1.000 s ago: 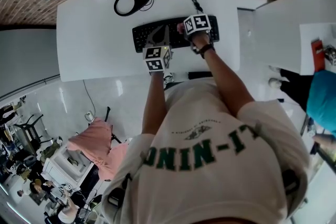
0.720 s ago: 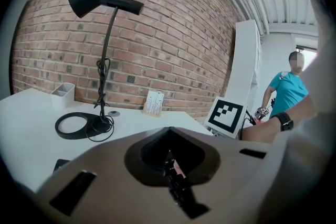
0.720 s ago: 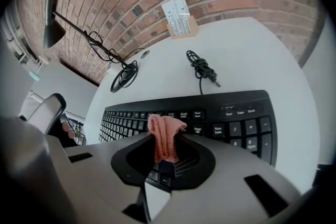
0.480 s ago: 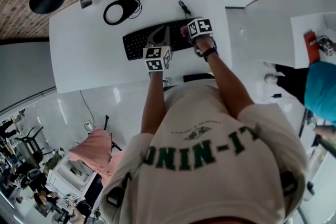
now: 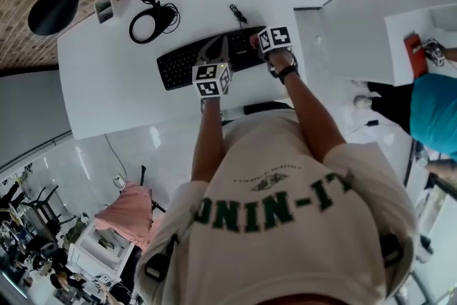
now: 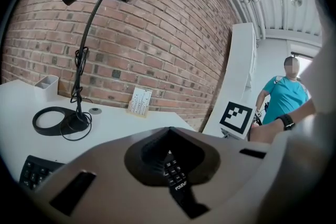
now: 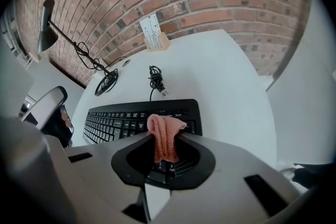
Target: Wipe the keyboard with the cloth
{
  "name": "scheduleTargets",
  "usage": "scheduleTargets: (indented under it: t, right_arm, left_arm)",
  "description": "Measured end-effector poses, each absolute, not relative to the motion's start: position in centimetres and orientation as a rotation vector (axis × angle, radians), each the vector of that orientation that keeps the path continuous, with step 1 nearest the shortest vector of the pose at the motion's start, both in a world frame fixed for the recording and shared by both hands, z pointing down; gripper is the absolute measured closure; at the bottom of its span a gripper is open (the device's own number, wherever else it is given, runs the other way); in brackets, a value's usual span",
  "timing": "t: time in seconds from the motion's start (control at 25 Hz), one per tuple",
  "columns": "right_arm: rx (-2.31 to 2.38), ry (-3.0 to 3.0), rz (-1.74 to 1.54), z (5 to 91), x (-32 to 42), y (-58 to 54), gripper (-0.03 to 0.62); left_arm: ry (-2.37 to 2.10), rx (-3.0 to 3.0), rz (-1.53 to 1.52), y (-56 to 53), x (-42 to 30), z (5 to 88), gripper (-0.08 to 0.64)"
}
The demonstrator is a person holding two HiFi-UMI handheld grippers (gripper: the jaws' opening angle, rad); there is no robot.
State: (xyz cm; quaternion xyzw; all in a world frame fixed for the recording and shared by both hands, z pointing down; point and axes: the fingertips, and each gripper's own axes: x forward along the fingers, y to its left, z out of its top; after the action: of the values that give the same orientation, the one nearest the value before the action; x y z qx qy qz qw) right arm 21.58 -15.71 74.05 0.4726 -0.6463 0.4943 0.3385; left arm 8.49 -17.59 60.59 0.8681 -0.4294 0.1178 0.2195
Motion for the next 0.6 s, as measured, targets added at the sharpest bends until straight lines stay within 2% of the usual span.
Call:
scheduleTargets:
  t: [0.4, 0.6]
  right_arm:
    - [1.327, -1.579, 1.122, 73.6, 26.6, -15.4, 0.542]
    - [1.368, -1.568, 1.177, 73.9, 27.0, -15.1, 0.541]
  left_arm:
    - [-1.144, 2.416, 0.334, -17.6, 9.9, 60.9, 0.568]
    - [-1.141, 2.421, 0.343, -17.2, 9.4, 60.8, 0.568]
